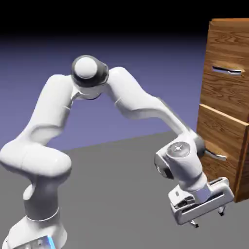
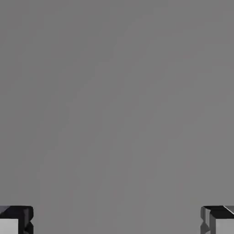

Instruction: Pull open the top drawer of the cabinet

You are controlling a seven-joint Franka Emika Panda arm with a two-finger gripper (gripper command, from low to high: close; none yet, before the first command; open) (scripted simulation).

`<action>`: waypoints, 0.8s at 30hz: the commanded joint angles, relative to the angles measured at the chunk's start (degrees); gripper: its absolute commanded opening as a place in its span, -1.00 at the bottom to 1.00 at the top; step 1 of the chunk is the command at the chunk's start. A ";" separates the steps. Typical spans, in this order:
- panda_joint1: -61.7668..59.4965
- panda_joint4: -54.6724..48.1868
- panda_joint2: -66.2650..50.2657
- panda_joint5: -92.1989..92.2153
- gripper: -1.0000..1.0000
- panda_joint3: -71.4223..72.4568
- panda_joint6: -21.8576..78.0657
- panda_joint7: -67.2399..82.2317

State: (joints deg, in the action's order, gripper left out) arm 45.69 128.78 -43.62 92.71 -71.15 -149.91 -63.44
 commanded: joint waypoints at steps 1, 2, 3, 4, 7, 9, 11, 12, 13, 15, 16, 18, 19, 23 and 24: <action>1.21 -0.87 -2.05 2.50 0.00 -1.91 0.65 -0.56; 2.42 -1.73 -4.10 4.99 0.00 -3.83 1.30 -1.13; 3.63 -2.60 -6.15 7.48 0.00 -5.74 1.94 -1.69; 4.84 -3.47 -8.20 9.97 0.00 -7.65 2.59 -2.26; 8.47 -6.06 -14.35 17.45 0.00 -13.39 4.54 -3.95; 10.89 -7.80 -18.45 22.43 0.00 -17.21 5.83 -5.08; 13.31 -9.53 -22.55 27.41 0.00 -21.04 7.13 -6.20; 14.51 -10.39 -24.60 29.90 0.00 -22.95 7.77 -6.77; 15.72 -11.26 -26.65 32.40 0.00 -24.86 8.42 -7.33; 18.14 -12.99 -30.75 37.38 0.00 -28.69 9.72 -8.46; 19.35 -13.86 -32.80 39.87 0.00 -30.60 10.37 -9.02; 21.77 -15.59 -36.90 44.86 0.00 -34.43 11.66 -10.15; 22.98 -16.46 -38.95 47.35 0.00 -36.34 12.31 -10.71; 26.42 -18.92 -44.78 54.43 0.00 -41.78 14.15 -12.32; 25.02 -20.99 -44.64 54.54 0.00 -41.51 13.48 -12.76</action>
State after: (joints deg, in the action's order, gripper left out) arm 70.71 107.79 -88.25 147.25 -112.67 -136.42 -76.19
